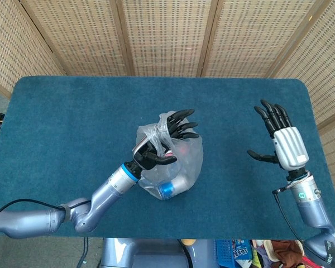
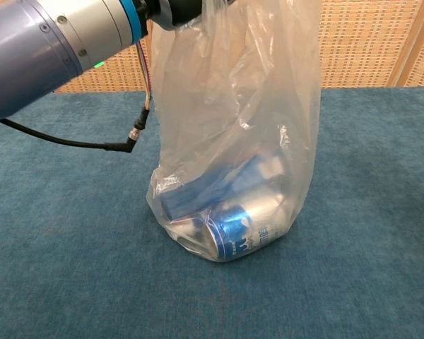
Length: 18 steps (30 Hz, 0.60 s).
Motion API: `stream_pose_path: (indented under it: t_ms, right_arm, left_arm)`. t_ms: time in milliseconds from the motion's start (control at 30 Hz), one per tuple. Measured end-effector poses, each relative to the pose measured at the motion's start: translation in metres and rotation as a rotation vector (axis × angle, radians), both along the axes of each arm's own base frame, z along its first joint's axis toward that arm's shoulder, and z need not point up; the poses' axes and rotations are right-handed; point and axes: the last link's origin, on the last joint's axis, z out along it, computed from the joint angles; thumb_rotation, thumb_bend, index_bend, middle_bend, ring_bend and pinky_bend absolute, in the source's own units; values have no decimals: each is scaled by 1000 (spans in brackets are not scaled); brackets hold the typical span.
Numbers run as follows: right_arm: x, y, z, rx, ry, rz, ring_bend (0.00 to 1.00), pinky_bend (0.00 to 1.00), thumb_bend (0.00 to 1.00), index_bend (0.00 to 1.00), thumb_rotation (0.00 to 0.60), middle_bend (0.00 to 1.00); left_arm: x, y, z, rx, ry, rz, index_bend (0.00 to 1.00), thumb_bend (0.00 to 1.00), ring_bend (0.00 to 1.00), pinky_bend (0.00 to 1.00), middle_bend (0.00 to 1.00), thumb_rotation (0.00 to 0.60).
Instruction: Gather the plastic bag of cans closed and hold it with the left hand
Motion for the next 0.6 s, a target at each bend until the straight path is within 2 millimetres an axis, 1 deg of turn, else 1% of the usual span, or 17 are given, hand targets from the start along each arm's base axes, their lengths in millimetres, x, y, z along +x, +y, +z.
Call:
stream_pose_path:
  t_ms: [167,333,400,500,600]
  right_arm:
    - [-32,4,-3,-9,38,-53,0,0,0,0,600,0]
    - [-52,10,-9,-9,61,-75,0,0,0,0,600,0]
    - [-58,12,-13,-4,59,-81,0,0,0,0,600,0]
    - [-65,17,-19,5,45,-91,0,0,0,0,600,0]
    - [-70,22,-23,6,39,-91,0,0,0,0,600,0]
  left_arm:
    - [-5,5,19,-42,-44,-2,248,51,317,236,250,600]
    - [-10,12,37,-58,-63,-2,359,46,461,322,427,600]
    - [-12,14,43,-62,-66,-4,422,39,525,374,520,600]
    - [-14,18,51,-59,-60,-5,499,22,588,467,625,600]
    - [-17,21,59,-50,-45,-3,559,7,641,576,700,600]
